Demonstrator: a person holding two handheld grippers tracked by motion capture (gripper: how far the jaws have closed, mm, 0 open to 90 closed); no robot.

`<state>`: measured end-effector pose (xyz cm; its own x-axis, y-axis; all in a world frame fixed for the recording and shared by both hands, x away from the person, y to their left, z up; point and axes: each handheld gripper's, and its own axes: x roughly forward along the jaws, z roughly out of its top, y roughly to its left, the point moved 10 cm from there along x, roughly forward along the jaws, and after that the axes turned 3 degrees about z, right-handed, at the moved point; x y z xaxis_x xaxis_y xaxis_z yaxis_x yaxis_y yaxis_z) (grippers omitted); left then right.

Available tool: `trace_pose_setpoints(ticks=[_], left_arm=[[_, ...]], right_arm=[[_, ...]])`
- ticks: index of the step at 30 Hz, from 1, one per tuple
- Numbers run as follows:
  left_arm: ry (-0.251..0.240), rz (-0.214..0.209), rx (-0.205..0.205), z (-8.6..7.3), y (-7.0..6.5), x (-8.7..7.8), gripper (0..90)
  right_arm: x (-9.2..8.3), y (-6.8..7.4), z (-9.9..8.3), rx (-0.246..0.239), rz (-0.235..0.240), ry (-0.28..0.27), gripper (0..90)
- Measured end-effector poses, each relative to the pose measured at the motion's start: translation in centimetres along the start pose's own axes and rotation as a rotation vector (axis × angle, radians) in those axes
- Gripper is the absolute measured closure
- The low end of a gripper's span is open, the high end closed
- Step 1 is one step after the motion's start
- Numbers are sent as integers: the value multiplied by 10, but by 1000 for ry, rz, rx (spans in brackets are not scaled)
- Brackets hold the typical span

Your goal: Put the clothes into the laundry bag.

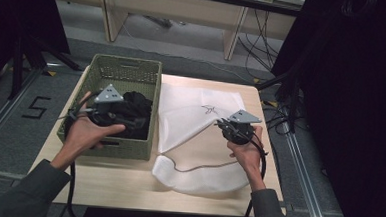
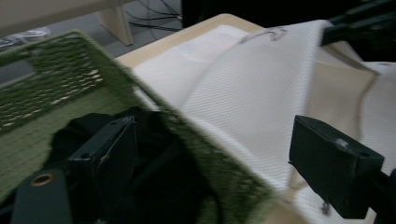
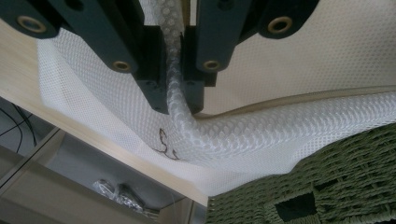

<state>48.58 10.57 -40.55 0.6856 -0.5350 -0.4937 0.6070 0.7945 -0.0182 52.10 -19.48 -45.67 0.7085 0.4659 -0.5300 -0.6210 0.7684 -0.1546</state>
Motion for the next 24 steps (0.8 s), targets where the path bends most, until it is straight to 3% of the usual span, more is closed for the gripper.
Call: trace_pose_setpoints(ticks=[2,3,5,8,10,12,13,14,18,19,24], left_arm=[[15,35,-9,-1,19,2,151],[50,51,11,-4,29,2,154],[54,79,-13,-4,44,8,157],[79,106,-6,-9,72,23,167],[89,105,-65,-12,87,34,159],[116,111,-74,-16,95,43,159],[157,105,-46,-21,101,48,161],[166,110,-53,-22,104,53,168],[124,143,-129,-21,117,69,168],[149,143,-129,-25,120,73,168],[233,106,-122,-45,117,89,168]], right_arm=[[0,-2,0,-14,-9,-1,834],[-1,-1,0,-7,-8,2,834],[0,-2,1,-15,-11,-10,834],[0,-2,0,-8,-7,1,833],[0,-2,-1,-14,-1,11,833],[1,-2,0,-12,-7,-1,833],[2,-2,-1,-9,-10,-5,833],[1,-3,-2,-13,-7,9,833],[2,-5,-3,-33,-6,0,831],[2,-6,-2,-19,-18,-9,831],[1,-4,-4,-3,-13,8,830]])
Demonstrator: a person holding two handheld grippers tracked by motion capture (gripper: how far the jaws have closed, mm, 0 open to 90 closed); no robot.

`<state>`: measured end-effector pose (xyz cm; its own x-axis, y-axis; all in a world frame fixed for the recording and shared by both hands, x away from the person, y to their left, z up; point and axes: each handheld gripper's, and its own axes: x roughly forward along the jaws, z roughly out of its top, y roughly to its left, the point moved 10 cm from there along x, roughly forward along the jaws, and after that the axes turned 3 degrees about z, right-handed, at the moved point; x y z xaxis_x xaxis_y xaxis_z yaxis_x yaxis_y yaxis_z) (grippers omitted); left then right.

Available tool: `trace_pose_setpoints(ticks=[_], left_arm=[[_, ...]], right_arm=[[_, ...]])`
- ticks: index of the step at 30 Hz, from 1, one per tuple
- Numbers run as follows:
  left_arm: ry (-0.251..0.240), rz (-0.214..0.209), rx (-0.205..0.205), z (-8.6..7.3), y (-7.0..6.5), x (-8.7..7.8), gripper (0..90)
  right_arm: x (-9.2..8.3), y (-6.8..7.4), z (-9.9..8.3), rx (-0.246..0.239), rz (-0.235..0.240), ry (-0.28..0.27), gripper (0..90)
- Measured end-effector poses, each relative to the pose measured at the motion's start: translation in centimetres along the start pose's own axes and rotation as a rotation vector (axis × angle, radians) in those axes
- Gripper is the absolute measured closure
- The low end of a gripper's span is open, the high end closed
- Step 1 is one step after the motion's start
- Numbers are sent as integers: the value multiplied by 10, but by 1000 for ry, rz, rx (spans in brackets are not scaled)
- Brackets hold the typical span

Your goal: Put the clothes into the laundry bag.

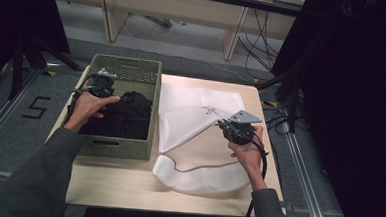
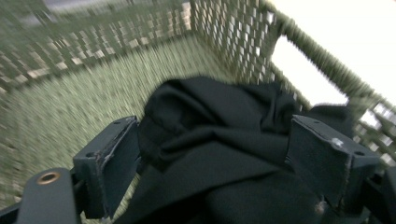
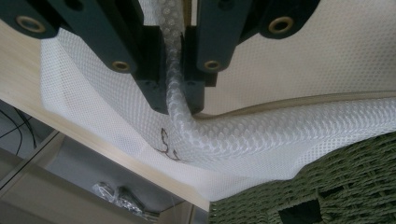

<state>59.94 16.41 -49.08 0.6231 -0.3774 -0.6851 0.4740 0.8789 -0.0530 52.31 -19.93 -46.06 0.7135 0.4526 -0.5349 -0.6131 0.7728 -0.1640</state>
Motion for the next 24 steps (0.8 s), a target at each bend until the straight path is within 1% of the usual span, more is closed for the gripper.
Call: trace_pose_setpoints(ticks=[2,3,5,6,7,8,9,10,11,12,13,14,15,16,17,18,19,20,21,22,23,24], left_arm=[[14,-32,-20,-6,-6,8,168],[22,-46,-29,-9,-10,11,165],[59,-77,-14,-18,-16,17,155],[58,-80,-14,-21,-18,19,153],[61,-84,-11,-22,-20,20,146],[71,-91,-4,-25,-22,23,146],[82,-97,2,-28,-24,26,145],[111,-86,29,-33,-25,29,144],[125,-78,55,-35,-25,32,144],[130,-71,66,-36,-25,34,142],[133,-56,58,-37,-25,38,140],[137,-30,51,-38,-23,41,134],[145,8,63,-39,-19,44,122],[134,42,66,-38,-16,48,106],[125,79,67,-37,-14,51,82],[130,86,67,-37,-14,53,63],[139,84,72,-38,-13,53,66],[141,88,61,-38,-14,55,66],[159,87,59,-39,-14,55,64],[180,80,60,-40,-14,54,62],[194,61,58,-44,-17,56,64],[208,46,66,-46,-18,57,70]], right_arm=[[0,0,-1,-5,8,12,830],[0,0,-1,-6,5,10,830],[1,0,-1,-2,-3,2,830],[0,-2,-1,-15,3,11,830],[0,-2,-1,-17,3,10,831],[1,-3,-1,-18,0,7,830],[1,-2,-2,-8,4,14,830],[2,-2,-3,-16,-1,15,830],[2,-2,-3,-16,-1,15,829],[2,-2,-3,-19,-1,20,829],[2,-2,-3,-23,4,21,829],[3,-1,-3,-10,1,16,829],[3,-1,-4,-10,-3,14,829],[3,-2,-3,-28,0,12,829],[2,-3,-4,-29,-1,17,829],[3,-3,-4,-34,-1,17,829],[3,-3,-4,-35,-1,19,829],[3,-3,-5,-40,5,20,829],[3,-3,-5,-37,8,22,829],[4,-3,-5,-38,7,19,829],[4,-4,-5,-40,6,17,829],[3,-3,-6,-21,0,20,829]])
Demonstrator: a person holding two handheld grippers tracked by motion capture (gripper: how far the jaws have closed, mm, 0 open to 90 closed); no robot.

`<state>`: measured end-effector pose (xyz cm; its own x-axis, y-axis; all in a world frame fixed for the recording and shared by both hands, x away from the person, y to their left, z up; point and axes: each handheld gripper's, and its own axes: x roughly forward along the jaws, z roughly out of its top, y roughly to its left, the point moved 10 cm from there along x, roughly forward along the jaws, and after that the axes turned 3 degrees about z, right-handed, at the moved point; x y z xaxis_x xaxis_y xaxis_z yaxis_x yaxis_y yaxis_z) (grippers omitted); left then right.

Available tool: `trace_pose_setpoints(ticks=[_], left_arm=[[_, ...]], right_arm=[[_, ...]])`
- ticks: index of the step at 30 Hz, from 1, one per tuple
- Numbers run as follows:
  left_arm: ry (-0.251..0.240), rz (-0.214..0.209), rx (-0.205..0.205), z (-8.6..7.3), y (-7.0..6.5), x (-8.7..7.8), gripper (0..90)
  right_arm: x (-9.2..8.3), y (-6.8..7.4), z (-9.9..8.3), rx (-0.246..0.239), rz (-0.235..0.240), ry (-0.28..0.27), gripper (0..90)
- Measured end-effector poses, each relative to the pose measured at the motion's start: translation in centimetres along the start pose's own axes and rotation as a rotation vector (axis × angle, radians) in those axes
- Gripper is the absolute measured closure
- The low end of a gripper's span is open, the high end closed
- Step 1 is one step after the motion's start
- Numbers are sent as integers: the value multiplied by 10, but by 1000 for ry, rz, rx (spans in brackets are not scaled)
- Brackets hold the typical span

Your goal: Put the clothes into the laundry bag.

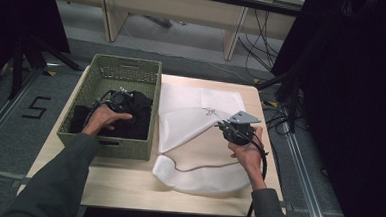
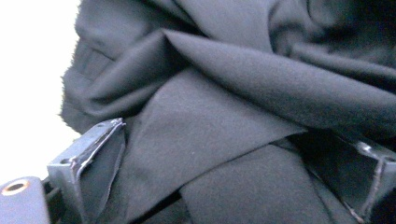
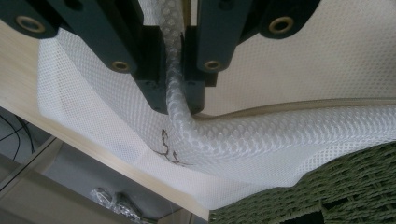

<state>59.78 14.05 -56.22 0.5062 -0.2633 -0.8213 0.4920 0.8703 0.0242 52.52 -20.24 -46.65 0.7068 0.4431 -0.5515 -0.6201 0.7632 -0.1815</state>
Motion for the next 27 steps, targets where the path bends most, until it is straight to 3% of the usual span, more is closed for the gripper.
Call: trace_pose_setpoints(ticks=[3,5,7,8,9,10,11,12,14,18,19,20,21,22,27], left_arm=[[-5,-25,-18,-3,-3,2,86],[5,-55,-56,-7,-2,3,89],[5,-42,-78,-8,0,7,65],[31,-20,-96,-11,3,10,46],[23,-13,-128,-10,3,14,7],[22,-19,-134,-10,4,16,0],[41,-33,-176,-11,1,17,0],[41,-31,-172,-11,1,16,0],[51,-33,-180,-10,0,14,32],[36,-27,-202,-9,2,10,191],[29,-47,-215,-8,0,7,348],[28,-57,-208,-7,-2,5,348],[32,-70,-136,-6,-1,2,434],[27,-66,-102,-6,-2,2,497],[-9,-64,-47,0,-5,0,626]], right_arm=[[-1,0,0,3,1,2,829],[-1,0,0,-3,1,3,829],[-2,1,-1,-6,8,18,829],[-1,1,-1,-2,8,16,829],[-1,0,0,-7,-1,4,829],[-2,1,-1,-2,7,19,829],[-1,1,-1,0,4,13,829],[-1,1,0,1,0,8,829],[-1,1,0,-5,0,2,828],[-1,1,1,-6,6,5,827],[-1,0,1,-4,-2,-6,827],[-1,0,1,-4,-2,-6,827],[-1,-1,1,-2,0,-2,827],[-1,-1,1,0,1,-1,827],[0,1,2,5,-7,-9,828]])
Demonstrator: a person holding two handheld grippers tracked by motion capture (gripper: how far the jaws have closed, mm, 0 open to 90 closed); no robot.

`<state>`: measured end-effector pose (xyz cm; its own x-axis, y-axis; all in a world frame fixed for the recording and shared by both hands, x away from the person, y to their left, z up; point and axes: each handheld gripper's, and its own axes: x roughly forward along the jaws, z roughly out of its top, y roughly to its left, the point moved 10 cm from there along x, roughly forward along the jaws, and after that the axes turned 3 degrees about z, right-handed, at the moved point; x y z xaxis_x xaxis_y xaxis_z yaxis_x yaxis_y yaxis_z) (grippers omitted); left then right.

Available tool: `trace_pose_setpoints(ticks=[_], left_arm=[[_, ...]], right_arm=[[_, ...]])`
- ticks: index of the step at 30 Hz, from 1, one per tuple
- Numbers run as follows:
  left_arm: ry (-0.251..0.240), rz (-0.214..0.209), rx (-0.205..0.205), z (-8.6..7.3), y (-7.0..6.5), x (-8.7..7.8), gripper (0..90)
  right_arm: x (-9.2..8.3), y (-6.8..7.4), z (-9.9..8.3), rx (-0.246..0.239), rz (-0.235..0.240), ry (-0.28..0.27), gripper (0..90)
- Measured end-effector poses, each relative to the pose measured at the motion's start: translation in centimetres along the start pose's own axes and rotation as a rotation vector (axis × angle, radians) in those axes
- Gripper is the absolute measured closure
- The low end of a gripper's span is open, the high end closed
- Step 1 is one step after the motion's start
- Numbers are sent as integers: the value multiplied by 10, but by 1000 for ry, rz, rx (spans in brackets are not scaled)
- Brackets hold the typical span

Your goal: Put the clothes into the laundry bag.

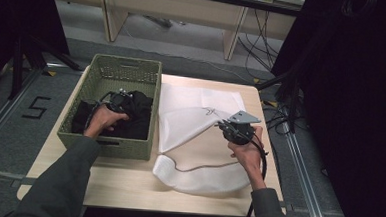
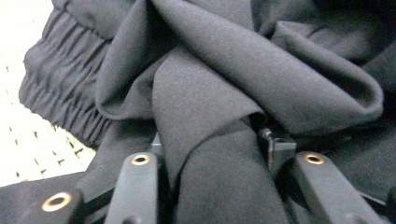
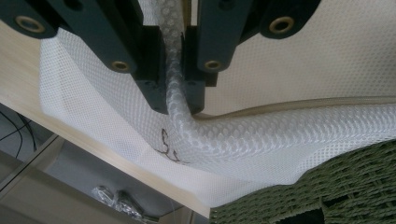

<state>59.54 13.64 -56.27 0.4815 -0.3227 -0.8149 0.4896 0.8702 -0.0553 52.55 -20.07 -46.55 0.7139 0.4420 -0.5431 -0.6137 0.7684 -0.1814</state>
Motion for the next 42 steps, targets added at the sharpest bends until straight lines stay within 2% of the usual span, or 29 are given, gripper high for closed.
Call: trace_pose_setpoints(ticks=[1,2,3,6,7,8,12,16,18,19,21,26,31,35,37,39,42], left_arm=[[-5,3,6,1,0,-1,670],[-18,3,-10,3,-1,0,689],[5,5,0,2,0,-2,706],[-29,24,-5,8,-1,-6,745],[-24,18,4,9,-2,-8,749],[-39,25,11,11,-2,-10,755],[-97,-8,-22,23,-1,-28,760],[-151,-58,-46,42,-3,-59,762],[-191,-75,-41,53,-5,-80,763],[-212,-83,-46,57,-6,-89,764],[-237,-86,-36,64,-6,-106,767],[-294,-64,7,77,-7,-150,768],[-382,-72,14,89,-12,-194,768],[-426,-70,14,95,-15,-223,768],[-463,-83,7,100,-18,-241,768],[-474,-110,4,102,-24,-254,768],[-485,-118,40,106,-35,-273,767]], right_arm=[[0,-2,1,-12,-1,-2,829],[0,-1,1,-4,1,4,830],[-1,-1,1,-4,6,8,831],[0,-2,3,-13,3,-9,834],[-2,-1,1,-15,15,10,834],[-2,-1,1,-2,12,9,834],[-2,-2,2,-8,7,-1,835],[-1,-2,3,-6,2,-8,834],[-3,-3,3,-4,9,-1,835],[-2,-3,4,1,-1,-22,835],[-4,-4,3,-7,11,3,835],[-4,-4,4,2,0,-16,835],[-4,-5,5,3,-1,-16,836],[-5,-4,5,13,1,-13,836],[-4,-4,5,13,0,-16,836],[-4,-3,5,28,0,-15,836],[-4,-3,5,27,-2,-19,836]])
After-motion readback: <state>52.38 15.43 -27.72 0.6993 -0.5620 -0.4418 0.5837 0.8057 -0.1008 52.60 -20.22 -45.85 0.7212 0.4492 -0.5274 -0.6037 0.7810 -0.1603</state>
